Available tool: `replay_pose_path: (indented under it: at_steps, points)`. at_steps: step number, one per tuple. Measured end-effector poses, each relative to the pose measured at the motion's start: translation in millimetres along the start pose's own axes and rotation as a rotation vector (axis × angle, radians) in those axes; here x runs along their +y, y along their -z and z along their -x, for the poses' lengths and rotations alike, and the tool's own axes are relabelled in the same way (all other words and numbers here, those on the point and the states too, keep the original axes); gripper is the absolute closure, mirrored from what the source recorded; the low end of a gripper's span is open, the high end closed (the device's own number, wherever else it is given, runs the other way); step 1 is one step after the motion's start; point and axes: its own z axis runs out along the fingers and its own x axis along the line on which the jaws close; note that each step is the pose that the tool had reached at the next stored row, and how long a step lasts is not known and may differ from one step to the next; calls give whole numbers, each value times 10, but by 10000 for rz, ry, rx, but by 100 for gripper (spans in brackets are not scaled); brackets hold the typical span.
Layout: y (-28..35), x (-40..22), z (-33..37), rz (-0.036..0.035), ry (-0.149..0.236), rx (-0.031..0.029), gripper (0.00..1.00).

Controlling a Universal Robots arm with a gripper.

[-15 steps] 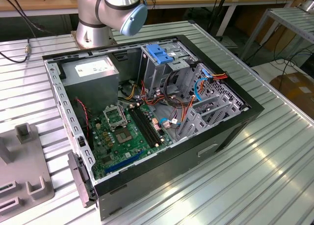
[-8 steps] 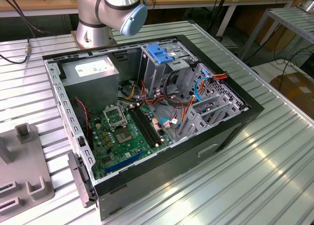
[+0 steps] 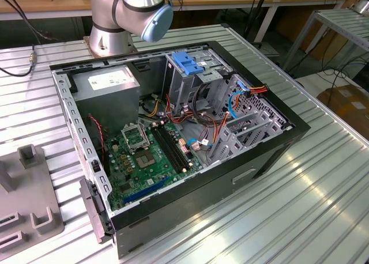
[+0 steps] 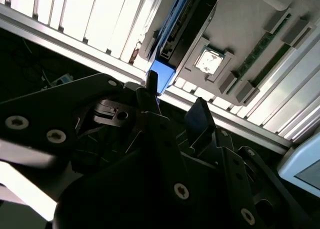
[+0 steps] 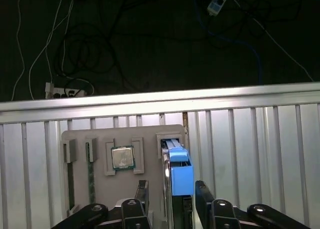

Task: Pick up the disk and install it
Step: 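Pick up the disk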

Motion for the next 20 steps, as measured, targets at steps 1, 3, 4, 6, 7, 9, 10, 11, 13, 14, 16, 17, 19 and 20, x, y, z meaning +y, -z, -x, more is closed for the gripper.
replay_pose_path:
  at_steps: [1, 3, 4, 6, 7, 9, 10, 11, 13, 14, 16, 17, 19, 20]
  points:
    - [-10, 1, 9, -8, -13, 2, 50]
    - [-29, 2, 37, -17, -22, 10, 50]
    - [-37, 3, 52, -21, -24, 19, 50]
    - [-50, 5, 72, -66, -30, 36, 50]
    - [-58, 5, 71, -114, -30, 37, 50]
    - [-71, 6, 73, -271, -32, 33, 50]
    - [-76, 8, 72, -331, -32, 32, 50]
    - [-95, 10, 72, -369, -31, 28, 50]
    - [-138, 35, 71, -377, -33, 29, 50]
    - [-157, 50, 69, -376, -32, 30, 50]
    - [-200, 71, 69, -381, -32, 28, 50]
    - [-216, 71, 71, -380, -31, 29, 50]
    - [-247, 73, 84, -379, -33, 29, 50]
    - [-268, 83, 85, -381, -32, 28, 50]
